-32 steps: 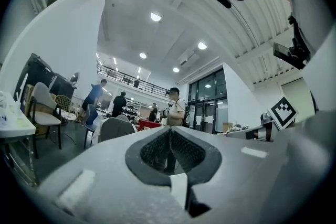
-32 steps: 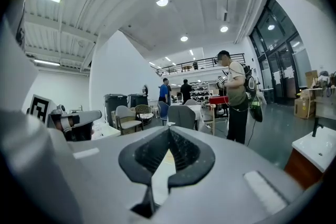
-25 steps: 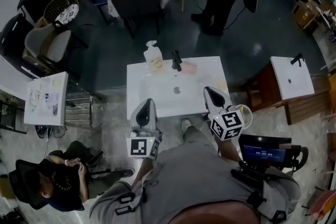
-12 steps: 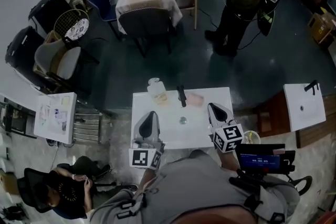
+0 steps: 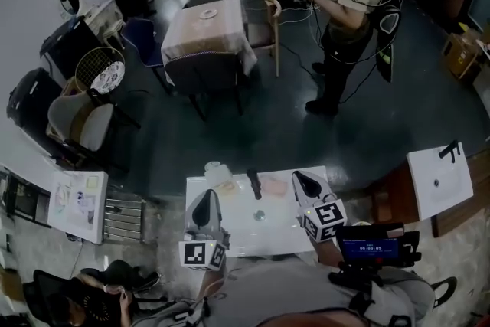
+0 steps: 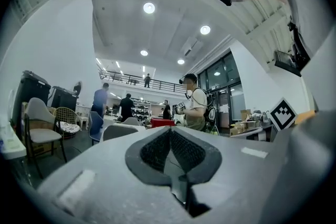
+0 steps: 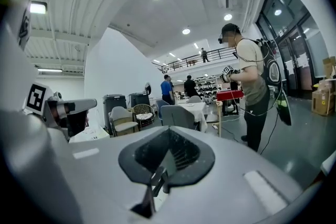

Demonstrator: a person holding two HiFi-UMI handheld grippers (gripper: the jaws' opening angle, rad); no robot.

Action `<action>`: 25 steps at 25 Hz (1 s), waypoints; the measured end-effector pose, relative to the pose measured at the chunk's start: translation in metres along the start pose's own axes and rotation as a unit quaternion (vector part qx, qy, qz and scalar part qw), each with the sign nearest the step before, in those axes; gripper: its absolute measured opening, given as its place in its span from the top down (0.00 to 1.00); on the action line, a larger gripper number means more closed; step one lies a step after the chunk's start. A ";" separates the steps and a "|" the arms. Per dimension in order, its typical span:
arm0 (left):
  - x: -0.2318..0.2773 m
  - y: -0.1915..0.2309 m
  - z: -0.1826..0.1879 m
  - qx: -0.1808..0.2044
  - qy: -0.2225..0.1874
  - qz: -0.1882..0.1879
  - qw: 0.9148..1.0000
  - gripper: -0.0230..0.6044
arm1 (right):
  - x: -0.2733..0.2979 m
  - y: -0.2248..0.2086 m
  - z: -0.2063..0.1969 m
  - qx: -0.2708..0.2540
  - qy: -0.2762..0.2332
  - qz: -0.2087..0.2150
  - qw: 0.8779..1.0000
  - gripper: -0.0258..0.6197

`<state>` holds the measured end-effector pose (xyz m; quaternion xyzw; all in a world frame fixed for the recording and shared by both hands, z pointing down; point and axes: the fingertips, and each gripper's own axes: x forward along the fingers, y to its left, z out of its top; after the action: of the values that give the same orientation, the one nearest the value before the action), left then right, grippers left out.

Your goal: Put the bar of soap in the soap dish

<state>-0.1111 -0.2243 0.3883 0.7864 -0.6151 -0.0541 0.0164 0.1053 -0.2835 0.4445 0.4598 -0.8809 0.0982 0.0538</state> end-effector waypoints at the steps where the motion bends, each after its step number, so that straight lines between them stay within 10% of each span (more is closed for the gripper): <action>1: -0.001 0.003 0.000 -0.002 0.002 0.006 1.000 0.98 | 0.002 0.001 0.003 0.001 0.000 0.004 1.000 0.96; 9: -0.010 0.031 0.014 -0.011 -0.016 0.033 0.999 0.98 | 0.012 0.024 0.025 -0.019 -0.019 0.009 1.000 0.96; 25: 0.032 0.010 0.024 -0.013 -0.045 -0.035 0.998 0.98 | 0.023 0.007 0.050 -0.036 -0.044 -0.003 0.998 0.97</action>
<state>-0.1153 -0.2564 0.3630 0.8042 -0.5862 -0.0981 -0.0031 0.0862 -0.3089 0.3987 0.4636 -0.8843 0.0458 0.0324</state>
